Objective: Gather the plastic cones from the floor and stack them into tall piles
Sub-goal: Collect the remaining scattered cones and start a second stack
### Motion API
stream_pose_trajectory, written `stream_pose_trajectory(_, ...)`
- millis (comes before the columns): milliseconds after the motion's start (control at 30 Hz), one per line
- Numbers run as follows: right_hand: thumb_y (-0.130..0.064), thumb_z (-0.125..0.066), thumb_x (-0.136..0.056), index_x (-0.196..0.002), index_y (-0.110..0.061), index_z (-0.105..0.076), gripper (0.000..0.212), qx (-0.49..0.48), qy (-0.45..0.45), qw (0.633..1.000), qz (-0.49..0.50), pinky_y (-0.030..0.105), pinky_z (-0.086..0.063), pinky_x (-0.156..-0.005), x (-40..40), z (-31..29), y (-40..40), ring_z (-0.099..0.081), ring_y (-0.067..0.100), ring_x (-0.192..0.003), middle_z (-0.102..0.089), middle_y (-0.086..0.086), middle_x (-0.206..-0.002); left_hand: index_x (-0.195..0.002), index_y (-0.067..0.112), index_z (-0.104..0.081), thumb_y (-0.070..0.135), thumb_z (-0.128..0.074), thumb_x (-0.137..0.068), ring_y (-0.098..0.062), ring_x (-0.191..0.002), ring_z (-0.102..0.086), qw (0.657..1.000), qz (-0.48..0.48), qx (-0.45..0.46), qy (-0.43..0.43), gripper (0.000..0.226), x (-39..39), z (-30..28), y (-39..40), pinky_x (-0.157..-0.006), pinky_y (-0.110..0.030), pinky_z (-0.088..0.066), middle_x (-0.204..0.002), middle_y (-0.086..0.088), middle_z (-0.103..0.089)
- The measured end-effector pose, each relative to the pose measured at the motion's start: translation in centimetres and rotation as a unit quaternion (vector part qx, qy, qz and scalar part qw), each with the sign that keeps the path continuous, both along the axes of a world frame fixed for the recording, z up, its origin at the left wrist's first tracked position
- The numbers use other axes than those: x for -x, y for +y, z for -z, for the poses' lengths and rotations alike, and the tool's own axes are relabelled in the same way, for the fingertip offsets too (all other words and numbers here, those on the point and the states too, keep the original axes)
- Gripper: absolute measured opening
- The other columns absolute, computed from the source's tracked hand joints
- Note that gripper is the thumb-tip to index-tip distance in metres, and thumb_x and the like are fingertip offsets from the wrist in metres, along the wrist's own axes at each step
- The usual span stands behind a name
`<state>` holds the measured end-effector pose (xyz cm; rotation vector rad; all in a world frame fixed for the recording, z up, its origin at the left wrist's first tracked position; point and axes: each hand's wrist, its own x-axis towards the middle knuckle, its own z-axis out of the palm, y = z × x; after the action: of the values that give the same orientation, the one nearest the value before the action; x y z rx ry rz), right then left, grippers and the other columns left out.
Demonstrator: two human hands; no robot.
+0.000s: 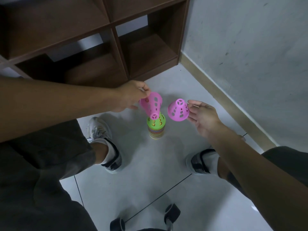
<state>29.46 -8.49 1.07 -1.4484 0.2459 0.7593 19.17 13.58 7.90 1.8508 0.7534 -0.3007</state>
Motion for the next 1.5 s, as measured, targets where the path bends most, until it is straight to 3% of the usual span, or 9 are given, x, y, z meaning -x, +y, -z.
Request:
stream_pose_trajectory(133,0.005,-0.056,-0.097,-0.106,-0.011,-0.067,0.022,-0.002,0.011,1.000,0.006,0.031,-0.059,-0.078,0.1,-0.1,0.3,-0.075,0.023,-0.093,-0.076,0.010,-0.101,-0.091,0.013,-0.055,0.011,-0.046,-0.107,-0.035,-0.101,-0.066,0.993,-0.056,0.106,0.002,0.018,-0.2,0.5,0.2,-0.087,-0.044,-0.059,-0.107,-0.014,-0.063)
stream_pose_trajectory(433,0.005,-0.055,-0.097,-0.109,-0.011,-0.067,0.024,-0.004,0.008,1.000,-0.014,0.029,-0.059,-0.075,0.8,-0.2,0.6,-0.075,0.021,-0.093,-0.076,0.008,-0.102,-0.081,0.015,-0.051,0.005,-0.042,-0.106,-0.030,-0.095,-0.066,0.986,-0.066,0.143,0.050,0.029,0.4,3.2,0.2,-0.066,-0.039,-0.062,-0.108,-0.013,-0.062)
stream_pose_trajectory(833,0.002,-0.056,-0.098,-0.122,-0.004,-0.064,0.026,-0.008,0.012,0.999,-0.028,0.025,-0.058,-0.068,1.4,0.2,1.1,-0.075,0.018,-0.086,-0.076,0.009,-0.101,-0.107,0.004,-0.060,0.004,-0.042,-0.104,-0.031,-0.110,-0.066,0.979,-0.089,0.150,0.103,0.018,0.9,8.1,-1.1,-0.095,-0.048,-0.056,-0.121,-0.015,-0.067)
stream_pose_trajectory(900,0.002,-0.057,-0.098,-0.122,-0.004,-0.065,0.026,-0.007,0.012,1.000,-0.028,0.025,-0.058,-0.068,1.6,0.2,1.4,-0.075,0.019,-0.087,-0.076,0.009,-0.101,-0.101,0.005,-0.060,0.005,-0.042,-0.104,-0.032,-0.106,-0.067,0.982,-0.091,0.127,0.103,0.017,0.8,8.6,-1.0,-0.091,-0.047,-0.058,-0.116,-0.015,-0.068)
stream_pose_trajectory(1000,0.003,-0.057,-0.097,-0.121,-0.004,-0.065,0.026,-0.006,0.006,1.000,-0.026,0.024,-0.058,-0.067,1.8,-0.1,2.1,-0.075,0.018,-0.085,-0.077,0.009,-0.099,-0.090,0.009,-0.057,0.007,-0.048,-0.103,-0.025,-0.079,-0.061,0.988,-0.091,0.067,0.104,0.016,0.8,9.0,-0.7,-0.071,-0.038,-0.059,-0.097,-0.012,-0.062)
stream_pose_trajectory(1133,0.004,-0.055,-0.097,-0.121,-0.003,-0.064,0.027,-0.019,-0.008,0.999,-0.029,0.023,-0.058,-0.066,1.9,-0.9,2.9,-0.074,0.019,-0.086,-0.075,0.013,-0.105,-0.081,0.016,-0.056,0.010,-0.056,-0.095,-0.024,-0.062,-0.057,0.992,-0.112,-0.041,0.027,0.015,0.4,9.2,0.1,-0.066,-0.038,-0.058,-0.078,-0.012,-0.061)
stream_pose_trajectory(1233,0.005,-0.055,-0.097,-0.116,-0.004,-0.064,0.023,-0.018,-0.034,0.999,-0.037,0.022,-0.058,-0.067,2.1,-1.5,3.6,-0.073,0.021,-0.089,-0.074,0.015,-0.105,-0.078,0.018,-0.058,0.013,-0.058,-0.094,-0.025,-0.067,-0.058,0.990,-0.118,-0.037,-0.067,0.017,-0.2,8.1,0.7,-0.068,-0.040,-0.054,-0.082,-0.014,-0.066)
stream_pose_trajectory(1333,0.011,-0.052,-0.095,-0.101,-0.007,-0.063,0.022,0.000,-0.081,0.995,-0.052,0.022,-0.058,-0.062,2.7,-1.5,4.2,-0.069,0.019,-0.076,-0.070,0.013,-0.092,-0.076,0.019,-0.060,0.014,-0.055,-0.098,-0.024,-0.069,-0.059,0.986,-0.097,-0.029,-0.136,0.024,-0.2,6.9,0.8,-0.070,-0.037,-0.051,-0.084,-0.009,-0.068)
stream_pose_trajectory(1500,0.010,-0.055,-0.093,-0.091,-0.011,-0.064,0.023,0.055,-0.133,0.987,-0.070,0.041,-0.056,-0.079,3.6,0.6,5.2,-0.062,0.025,-0.080,-0.066,0.012,-0.084,-0.089,0.009,-0.066,0.024,-0.053,-0.103,-0.019,-0.073,-0.061,0.988,-0.061,-0.013,-0.139,0.024,1.6,7.8,0.3,-0.070,-0.030,-0.048,-0.080,-0.003,-0.068)
